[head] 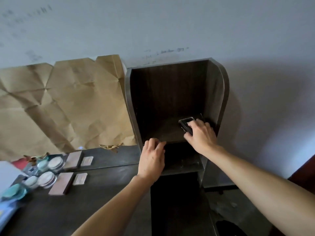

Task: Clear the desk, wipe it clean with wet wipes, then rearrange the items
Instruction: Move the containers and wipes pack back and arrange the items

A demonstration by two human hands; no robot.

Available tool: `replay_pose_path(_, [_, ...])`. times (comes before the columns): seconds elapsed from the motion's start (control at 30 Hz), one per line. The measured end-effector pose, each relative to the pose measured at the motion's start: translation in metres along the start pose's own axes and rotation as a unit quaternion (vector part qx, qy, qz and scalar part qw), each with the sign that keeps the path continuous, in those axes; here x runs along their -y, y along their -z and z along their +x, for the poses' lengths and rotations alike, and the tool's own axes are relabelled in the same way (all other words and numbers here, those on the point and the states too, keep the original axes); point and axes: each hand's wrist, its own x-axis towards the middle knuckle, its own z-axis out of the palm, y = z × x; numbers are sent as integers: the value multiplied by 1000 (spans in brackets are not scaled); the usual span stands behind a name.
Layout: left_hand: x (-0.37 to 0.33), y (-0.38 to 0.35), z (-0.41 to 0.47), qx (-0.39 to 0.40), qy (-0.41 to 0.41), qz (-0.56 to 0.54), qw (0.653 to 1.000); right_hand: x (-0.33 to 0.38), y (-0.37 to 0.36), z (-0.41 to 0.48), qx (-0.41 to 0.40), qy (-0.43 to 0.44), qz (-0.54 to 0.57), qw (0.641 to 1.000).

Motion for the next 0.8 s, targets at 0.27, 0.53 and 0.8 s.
replay_pose_path(0.27, [52,35,-77,12,39,-18,999,42,6,-69,-57,81,97,990])
replay_pose_path(0.53, [137,103,-197,77,94,25,992,146,-40,-162,-43,118,150,981])
replay_pose_path(0.8, [202,149,-275,116,171,58,977,232,-103,-203,89,158,113,977])
